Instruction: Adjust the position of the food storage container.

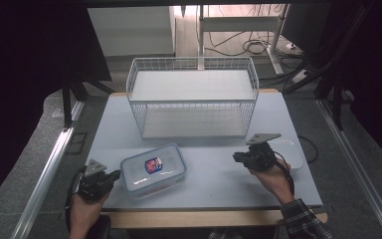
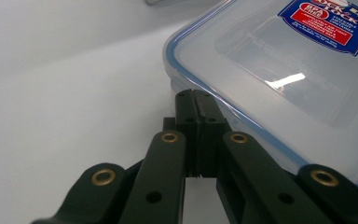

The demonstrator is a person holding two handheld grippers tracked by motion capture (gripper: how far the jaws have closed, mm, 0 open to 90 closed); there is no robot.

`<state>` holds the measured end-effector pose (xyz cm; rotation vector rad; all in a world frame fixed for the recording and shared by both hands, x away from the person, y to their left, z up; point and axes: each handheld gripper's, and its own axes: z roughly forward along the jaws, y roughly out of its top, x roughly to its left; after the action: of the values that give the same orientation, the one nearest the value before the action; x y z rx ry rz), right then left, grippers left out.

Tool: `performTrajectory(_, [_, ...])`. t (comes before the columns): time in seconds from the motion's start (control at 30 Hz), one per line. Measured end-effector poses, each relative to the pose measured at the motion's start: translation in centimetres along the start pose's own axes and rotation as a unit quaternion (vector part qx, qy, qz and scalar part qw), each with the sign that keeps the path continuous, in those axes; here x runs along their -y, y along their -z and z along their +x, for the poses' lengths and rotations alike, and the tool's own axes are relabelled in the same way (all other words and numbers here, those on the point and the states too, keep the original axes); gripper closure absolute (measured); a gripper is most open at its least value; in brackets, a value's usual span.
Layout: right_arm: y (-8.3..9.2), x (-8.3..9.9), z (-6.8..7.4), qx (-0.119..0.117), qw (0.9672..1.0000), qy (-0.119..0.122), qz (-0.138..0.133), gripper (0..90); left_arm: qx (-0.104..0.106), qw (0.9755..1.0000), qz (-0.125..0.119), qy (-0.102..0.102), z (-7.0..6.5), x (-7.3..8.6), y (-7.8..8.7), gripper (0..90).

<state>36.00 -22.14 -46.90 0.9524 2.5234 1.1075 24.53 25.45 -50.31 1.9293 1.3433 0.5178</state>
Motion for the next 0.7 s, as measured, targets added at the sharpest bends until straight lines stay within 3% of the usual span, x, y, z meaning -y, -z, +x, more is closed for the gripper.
performTrajectory(0.3, [-0.9,-0.4,1.1,-0.012,0.9999,0.009,0.004,86.2,0.019,0.9994,0.002,-0.028,-1.4,-2.4,-2.8,89.9])
performTrajectory(0.7, [-1.4,-0.2,1.4,-0.013,0.9998,0.015,0.01,84.6,0.042,0.9965,0.002,-0.072,-3.9,-5.3,-6.1,89.9])
